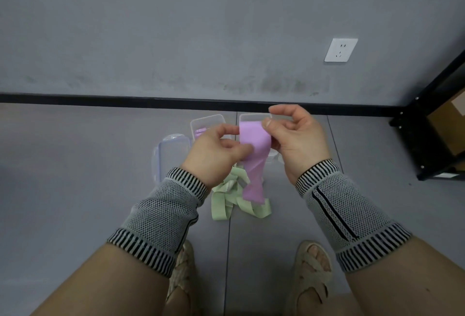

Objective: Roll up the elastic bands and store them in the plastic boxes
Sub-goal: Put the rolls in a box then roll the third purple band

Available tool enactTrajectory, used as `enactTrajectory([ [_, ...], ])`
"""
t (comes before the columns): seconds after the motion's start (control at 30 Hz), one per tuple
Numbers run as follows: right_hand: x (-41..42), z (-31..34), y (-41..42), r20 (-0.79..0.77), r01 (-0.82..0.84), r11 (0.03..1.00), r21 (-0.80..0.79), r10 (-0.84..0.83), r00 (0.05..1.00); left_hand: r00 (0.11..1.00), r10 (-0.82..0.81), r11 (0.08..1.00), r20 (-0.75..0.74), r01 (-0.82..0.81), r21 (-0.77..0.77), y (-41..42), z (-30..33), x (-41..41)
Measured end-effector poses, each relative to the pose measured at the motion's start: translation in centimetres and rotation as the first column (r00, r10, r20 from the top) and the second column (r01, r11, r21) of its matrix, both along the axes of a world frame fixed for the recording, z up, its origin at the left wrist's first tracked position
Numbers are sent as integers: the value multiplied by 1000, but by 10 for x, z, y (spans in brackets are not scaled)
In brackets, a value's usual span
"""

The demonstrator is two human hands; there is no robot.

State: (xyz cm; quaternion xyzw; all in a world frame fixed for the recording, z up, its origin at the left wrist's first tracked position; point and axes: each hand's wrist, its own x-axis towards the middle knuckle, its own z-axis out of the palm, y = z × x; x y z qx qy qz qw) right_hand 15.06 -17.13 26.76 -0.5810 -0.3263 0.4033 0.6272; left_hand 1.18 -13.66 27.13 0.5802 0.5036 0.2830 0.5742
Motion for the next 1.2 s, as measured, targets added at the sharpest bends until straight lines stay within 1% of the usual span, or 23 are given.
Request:
enactTrajectory([
  [0.07, 5, -2, -1, 12, 5, 1000, -20, -4, 1000, 999, 34, 999, 7, -34, 36, 1, 0, 1],
  [0.17, 7, -5, -3, 66, -98, 993, -61, 102, 993, 984, 116, 993, 135, -118, 6, 3, 2, 1],
  [0.27, 5, -6, -4, 160, -159, 983, -88, 171, 972, 967, 164, 986, 195, -168, 4, 4, 5, 0],
  [0.3, 5, -6, -3, 178, -151, 985, -87, 165, 970, 969, 158, 987, 188, -162, 9, 4, 5, 0],
  [0.33, 5, -5, -2, 168, -131, 988, -79, 143, 975, 979, 137, 990, 150, -142, 22, 4, 5, -1],
  [0.43, 7, -2, 0, 33, -36, 998, -47, 38, 999, 999, 8, 996, -39, -5, 93, 2, 2, -2],
  [0.5, 8, -1, 1, -28, -9, 998, -54, 8, 1000, 997, -20, 992, -81, 30, 124, 0, 2, -1],
  [0.53, 9, -1, 0, -28, -19, 998, -61, 18, 999, 998, -2, 992, -59, 10, 124, 0, 3, -1],
  [0.6, 11, -3, -2, 17, -77, 994, -82, 78, 997, 998, 57, 993, 33, -60, 98, 2, 4, -2],
  [0.67, 10, -5, -5, 123, -139, 984, -112, 153, 980, 990, 108, 990, 93, -116, 84, 4, 5, -3],
  [0.73, 8, -6, -5, 205, -164, 979, -119, 186, 961, 984, 131, 987, 124, -141, 82, 5, 6, -3],
  [0.8, 6, -5, -4, 202, -147, 984, -99, 164, 965, 989, 104, 989, 105, -114, 93, 3, 7, -3],
  [0.9, 6, -4, -2, 110, -103, 993, -64, 109, 988, 999, -6, 990, 42, 0, 143, 0, 6, -3],
  [0.97, 8, -3, -3, 93, -109, 992, -64, 115, 989, 1000, -11, 985, 12, 9, 171, 0, 5, -4],
  [1.03, 9, -3, -4, 143, -159, 984, -86, 170, 975, 1000, 15, 984, 18, -18, 179, 2, 5, -4],
  [1.1, 8, -4, -6, 226, -204, 972, -119, 227, 947, 999, 34, 982, 29, -39, 183, 2, 5, -4],
  [1.2, 6, -3, -7, 336, -180, 974, -139, 218, 916, 999, 37, 979, 23, -41, 198, 1, 6, -3],
])
